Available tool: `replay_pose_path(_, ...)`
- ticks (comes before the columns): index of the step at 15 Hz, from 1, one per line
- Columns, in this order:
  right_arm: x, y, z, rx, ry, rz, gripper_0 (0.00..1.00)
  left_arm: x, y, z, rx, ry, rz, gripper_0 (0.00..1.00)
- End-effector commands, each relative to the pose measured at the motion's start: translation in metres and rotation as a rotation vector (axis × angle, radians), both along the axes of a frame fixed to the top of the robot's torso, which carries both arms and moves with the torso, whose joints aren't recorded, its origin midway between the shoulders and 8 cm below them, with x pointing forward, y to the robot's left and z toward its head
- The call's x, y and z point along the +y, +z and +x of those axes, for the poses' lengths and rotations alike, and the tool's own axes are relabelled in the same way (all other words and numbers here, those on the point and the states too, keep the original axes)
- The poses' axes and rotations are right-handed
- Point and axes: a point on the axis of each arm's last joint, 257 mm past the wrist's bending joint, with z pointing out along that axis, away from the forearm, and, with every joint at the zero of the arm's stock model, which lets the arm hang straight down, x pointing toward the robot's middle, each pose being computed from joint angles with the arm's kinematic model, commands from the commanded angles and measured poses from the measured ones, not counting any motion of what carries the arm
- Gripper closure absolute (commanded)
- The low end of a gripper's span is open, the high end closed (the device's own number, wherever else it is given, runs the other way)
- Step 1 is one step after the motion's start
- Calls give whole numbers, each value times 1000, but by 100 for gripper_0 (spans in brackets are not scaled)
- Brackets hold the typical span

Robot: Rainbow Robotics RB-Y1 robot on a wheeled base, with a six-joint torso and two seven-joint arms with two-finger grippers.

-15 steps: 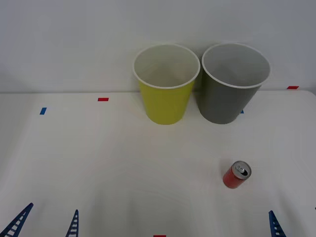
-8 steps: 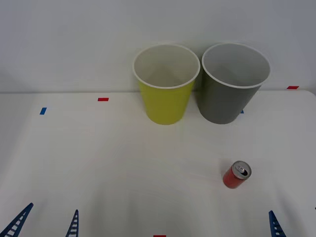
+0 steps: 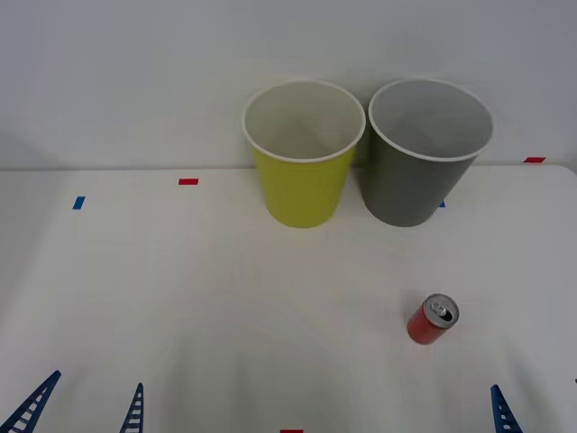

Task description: Put cans in the gray bin and PET bottles in the light green bin.

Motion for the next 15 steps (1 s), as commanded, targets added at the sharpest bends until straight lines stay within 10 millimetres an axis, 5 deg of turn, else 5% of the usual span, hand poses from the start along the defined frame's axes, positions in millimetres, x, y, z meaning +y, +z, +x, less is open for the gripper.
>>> replay_pose_path(1,0,0,0,0,0,0,0,0,0,0,0,0,0,0)
replay_pose_path(15,0,0,0,0,0,0,0,0,0,0,0,0,0,0)
